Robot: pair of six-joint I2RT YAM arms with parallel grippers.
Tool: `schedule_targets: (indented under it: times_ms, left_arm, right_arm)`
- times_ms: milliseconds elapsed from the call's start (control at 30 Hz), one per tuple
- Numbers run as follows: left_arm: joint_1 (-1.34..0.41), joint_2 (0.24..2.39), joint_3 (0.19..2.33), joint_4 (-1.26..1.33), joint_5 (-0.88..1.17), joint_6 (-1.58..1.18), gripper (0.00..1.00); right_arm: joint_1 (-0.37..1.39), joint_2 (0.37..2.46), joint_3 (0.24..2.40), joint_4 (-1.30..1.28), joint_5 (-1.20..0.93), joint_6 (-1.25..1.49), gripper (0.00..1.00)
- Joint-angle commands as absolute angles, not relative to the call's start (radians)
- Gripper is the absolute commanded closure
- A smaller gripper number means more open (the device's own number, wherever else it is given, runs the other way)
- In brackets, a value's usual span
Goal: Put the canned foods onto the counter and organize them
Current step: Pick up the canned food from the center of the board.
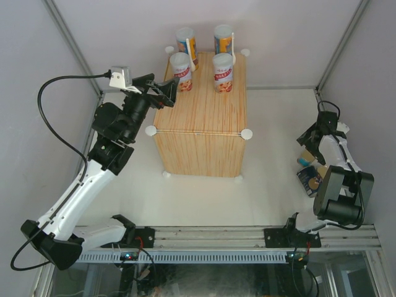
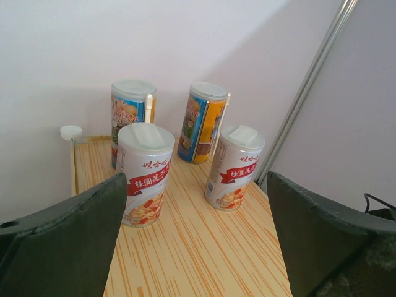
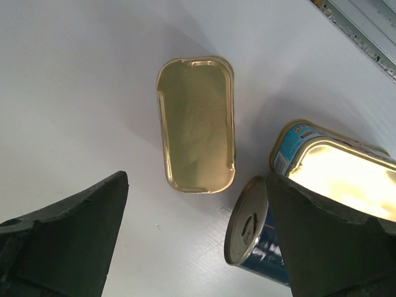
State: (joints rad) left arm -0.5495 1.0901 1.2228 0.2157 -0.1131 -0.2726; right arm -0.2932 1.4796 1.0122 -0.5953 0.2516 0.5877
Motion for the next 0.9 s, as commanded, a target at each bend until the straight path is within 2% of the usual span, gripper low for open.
schedule_targets:
  times_ms: [0,667,867]
  left_arm:
    - [-0.552,1.064,1.202,0.242,-0.120,-0.250,0.03]
    - [-0.535,1.093,1.210,0.248,-0.118,-0.247,0.02]
    - [-0.529,1.098,1.210,0.250,-0.118,-0.250,0.02]
  right_arm:
    - [-0.298,1.501,1.063,-0.553,0.256,0.589,0.09]
    - [-0.296,1.605,1.071,-0.527,0.247,0.585,0.10]
    - [-0.296,1.624,1.072,-0.520,0.238,0.584,0.14]
